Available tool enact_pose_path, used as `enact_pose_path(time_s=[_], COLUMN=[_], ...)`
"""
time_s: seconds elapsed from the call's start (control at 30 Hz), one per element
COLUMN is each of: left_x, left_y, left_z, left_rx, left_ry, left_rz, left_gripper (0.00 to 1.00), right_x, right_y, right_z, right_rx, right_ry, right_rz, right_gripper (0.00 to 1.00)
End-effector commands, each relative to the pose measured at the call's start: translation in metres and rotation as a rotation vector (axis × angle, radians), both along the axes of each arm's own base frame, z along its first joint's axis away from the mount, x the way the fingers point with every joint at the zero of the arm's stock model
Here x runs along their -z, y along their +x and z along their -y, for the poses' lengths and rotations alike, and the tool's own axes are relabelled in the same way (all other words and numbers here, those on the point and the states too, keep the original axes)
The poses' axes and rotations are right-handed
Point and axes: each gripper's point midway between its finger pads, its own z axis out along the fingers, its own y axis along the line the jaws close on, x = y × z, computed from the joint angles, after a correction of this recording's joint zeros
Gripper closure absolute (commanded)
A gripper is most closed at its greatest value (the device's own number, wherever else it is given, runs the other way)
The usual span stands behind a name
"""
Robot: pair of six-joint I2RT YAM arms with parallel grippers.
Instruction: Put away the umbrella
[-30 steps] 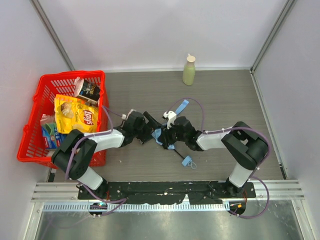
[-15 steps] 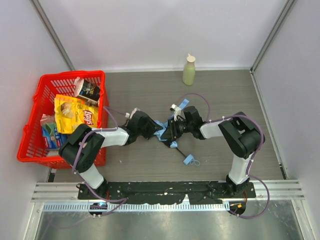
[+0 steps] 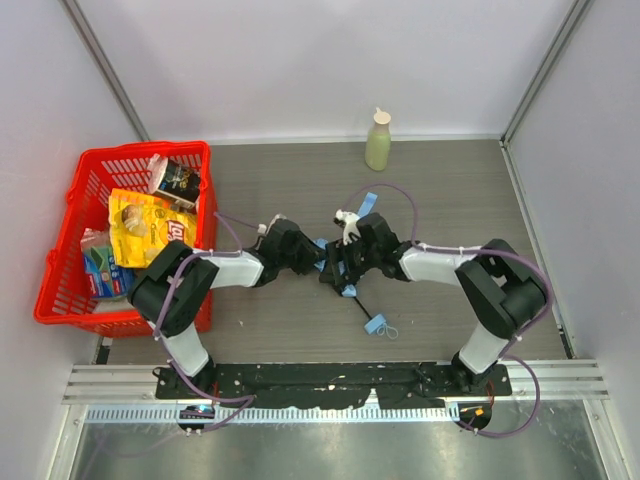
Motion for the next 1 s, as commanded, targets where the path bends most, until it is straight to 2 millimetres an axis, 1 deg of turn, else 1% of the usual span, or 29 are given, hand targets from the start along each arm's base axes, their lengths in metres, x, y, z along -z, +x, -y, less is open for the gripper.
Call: enact_pose_path(time_s=[0.0, 0.03, 0.07, 0.1, 0.13, 0.17, 0.2, 0.23, 0.27, 0.3, 0.33, 0.37, 0.4, 0.43, 0.47, 0.5, 0.53, 0.57, 0.67, 0.7, 0.73, 0.77, 0.8, 0.83, 0.87, 0.9, 0.93, 0.97], left_x=[0.109, 0.109, 0.109, 0.109, 0.108, 0.108, 0.107, 0.106, 0.105, 0.104, 0.103, 0.101, 0.1, 0.1, 0.098, 0.097, 0.096, 0.096, 0.095, 0.096, 0.094, 0.095, 0.094, 0.093, 0.094, 0.094, 0.094, 0.095], left_y=[-0.104, -0.105, -0.105, -0.105, -0.105, -0.106, -0.106, -0.106, -0.106, -0.106, -0.106, -0.105, -0.103, -0.103, -0.102, -0.101, -0.1, -0.1, -0.096, -0.097, -0.096, -0.095, -0.094, -0.093, -0.093, -0.093, -0.093, -0.093], left_z=[-0.075, -0.073, -0.073, -0.074, -0.074, -0.075, -0.075, -0.076, -0.076, -0.075, -0.075, -0.075, -0.075, -0.076, -0.076, -0.075, -0.075, -0.074, -0.073, -0.074, -0.073, -0.074, -0.074, -0.073, -0.074, -0.072, -0.072, -0.07], left_rx=[0.052, 0.051, 0.049, 0.049, 0.045, 0.042, 0.042, 0.038, 0.034, 0.033, 0.031, 0.03, 0.03, 0.033, 0.038, 0.037, 0.043, 0.049, 0.061, 0.065, 0.067, 0.064, 0.065, 0.068, 0.07, 0.078, 0.079, 0.079], left_ry=[0.365, 0.362, 0.36, 0.366, 0.364, 0.365, 0.366, 0.365, 0.364, 0.358, 0.358, 0.357, 0.36, 0.365, 0.368, 0.366, 0.365, 0.364, 0.362, 0.365, 0.36, 0.361, 0.359, 0.359, 0.362, 0.359, 0.354, 0.347], left_rz=[-0.429, -0.433, -0.439, -0.442, -0.443, -0.447, -0.445, -0.444, -0.443, -0.438, -0.436, -0.433, -0.427, -0.424, -0.414, -0.412, -0.405, -0.4, -0.377, -0.372, -0.361, -0.355, -0.348, -0.34, -0.34, -0.337, -0.339, -0.34], left_gripper=[1.0, 1.0, 1.0, 1.0, 1.0, 1.0, 1.0, 1.0, 1.0, 1.0, 1.0, 1.0, 1.0, 1.0, 1.0, 1.0, 0.98, 0.92, 0.67, 0.61, 0.56, 0.5, 0.47, 0.44, 0.43, 0.42, 0.41, 0.41], right_x=[-0.008, -0.012, -0.012, -0.01, -0.008, 0.0, 0.002, 0.015, 0.017, 0.026, 0.031, 0.032, 0.035, 0.035, 0.039, 0.035, 0.038, 0.039, 0.039, 0.036, 0.033, 0.023, 0.021, 0.009, 0.008, -0.001, -0.003, -0.01], right_y=[-0.022, -0.009, -0.009, -0.008, -0.004, -0.004, 0.0, 0.0, 0.003, 0.002, 0.002, 0.002, -0.002, -0.002, -0.009, -0.005, -0.013, -0.017, -0.025, -0.027, -0.029, -0.026, -0.029, -0.026, -0.028, -0.024, -0.021, -0.024], right_z=[0.002, 0.011, 0.015, 0.016, 0.023, 0.028, 0.037, 0.043, 0.049, 0.051, 0.053, 0.051, 0.048, 0.045, 0.043, 0.036, 0.03, 0.02, 0.015, 0.01, 0.01, 0.006, 0.007, 0.004, 0.003, 0.002, 0.001, -0.007], right_rx=[0.011, 0.079, 0.113, 0.121, 0.164, 0.182, 0.224, 0.226, 0.254, 0.248, 0.249, 0.256, 0.235, 0.23, 0.198, 0.2, 0.154, 0.11, 0.052, 0.015, 0.019, -0.001, 0.001, -0.023, -0.018, -0.033, -0.019, -0.057], right_ry=[-0.263, -0.343, -0.415, -0.447, -0.505, -0.552, -0.613, -0.666, -0.713, -0.752, -0.778, -0.77, -0.745, -0.722, -0.704, -0.651, -0.601, -0.528, -0.401, -0.305, -0.251, -0.156, -0.104, -0.012, 0.028, 0.087, 0.114, 0.17], right_rz=[0.199, 0.293, 0.352, 0.378, 0.425, 0.435, 0.468, 0.462, 0.49, 0.496, 0.503, 0.503, 0.487, 0.49, 0.468, 0.473, 0.442, 0.407, 0.314, 0.251, 0.213, 0.188, 0.151, 0.126, 0.087, 0.079, 0.048, 0.031], right_gripper=[0.21, 0.21, 0.21, 0.21, 0.21, 0.21, 0.21, 0.21, 0.24, 0.27, 0.34, 0.48, 0.58, 0.71, 0.79, 0.9, 0.96, 0.99, 0.99, 0.99, 0.99, 0.99, 0.99, 0.99, 0.99, 0.99, 0.99, 0.99])
